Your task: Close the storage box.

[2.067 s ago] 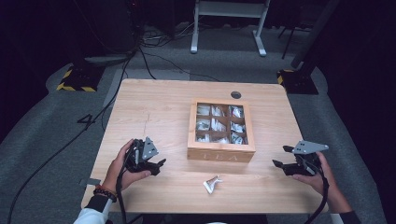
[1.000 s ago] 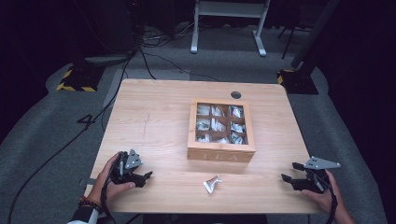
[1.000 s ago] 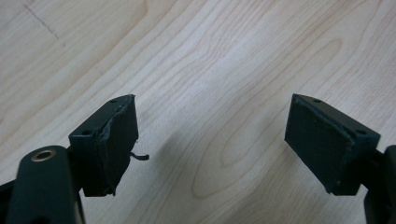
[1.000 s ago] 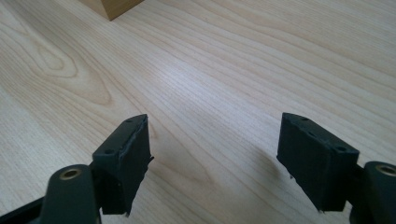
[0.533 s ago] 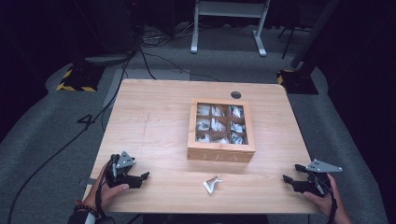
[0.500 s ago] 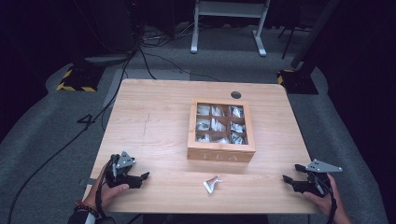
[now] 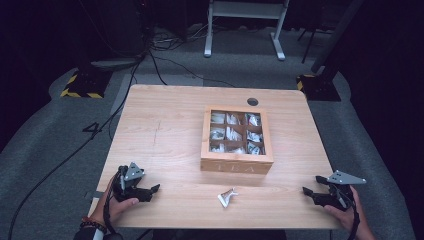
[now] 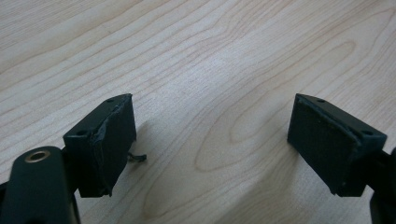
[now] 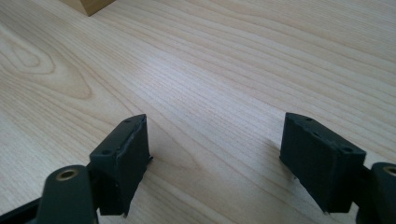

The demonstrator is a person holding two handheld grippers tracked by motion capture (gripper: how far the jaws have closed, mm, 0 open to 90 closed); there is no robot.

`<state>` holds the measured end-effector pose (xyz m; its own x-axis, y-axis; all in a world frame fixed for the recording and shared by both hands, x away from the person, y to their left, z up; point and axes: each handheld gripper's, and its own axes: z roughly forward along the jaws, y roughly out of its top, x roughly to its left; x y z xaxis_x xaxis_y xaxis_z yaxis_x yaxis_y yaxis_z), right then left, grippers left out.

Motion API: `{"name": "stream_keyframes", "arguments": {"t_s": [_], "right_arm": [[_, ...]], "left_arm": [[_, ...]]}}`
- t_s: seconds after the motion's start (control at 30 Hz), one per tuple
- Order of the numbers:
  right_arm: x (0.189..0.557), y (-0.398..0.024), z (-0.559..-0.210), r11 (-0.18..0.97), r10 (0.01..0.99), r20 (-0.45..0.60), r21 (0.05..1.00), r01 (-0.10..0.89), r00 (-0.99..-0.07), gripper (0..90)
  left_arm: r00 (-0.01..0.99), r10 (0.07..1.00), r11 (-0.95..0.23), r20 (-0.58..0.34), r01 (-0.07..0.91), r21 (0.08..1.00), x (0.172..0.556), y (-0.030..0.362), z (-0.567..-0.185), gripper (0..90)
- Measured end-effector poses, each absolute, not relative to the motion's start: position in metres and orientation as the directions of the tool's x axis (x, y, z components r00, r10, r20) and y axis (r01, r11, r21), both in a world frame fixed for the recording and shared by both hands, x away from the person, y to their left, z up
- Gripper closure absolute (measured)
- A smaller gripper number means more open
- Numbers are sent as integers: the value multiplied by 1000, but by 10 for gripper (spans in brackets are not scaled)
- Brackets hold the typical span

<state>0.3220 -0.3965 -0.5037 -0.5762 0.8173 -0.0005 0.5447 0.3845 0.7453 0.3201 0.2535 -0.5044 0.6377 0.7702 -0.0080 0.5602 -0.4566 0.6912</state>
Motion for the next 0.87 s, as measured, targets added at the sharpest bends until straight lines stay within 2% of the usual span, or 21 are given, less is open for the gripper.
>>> {"name": "stream_keyframes", "arguments": {"t_s": [0.87], "right_arm": [[323,-396,-504,381,819,2,746,546,-574,239]], "left_arm": [[634,773,-451,-14,565,691,321,253,-504,158]]}}
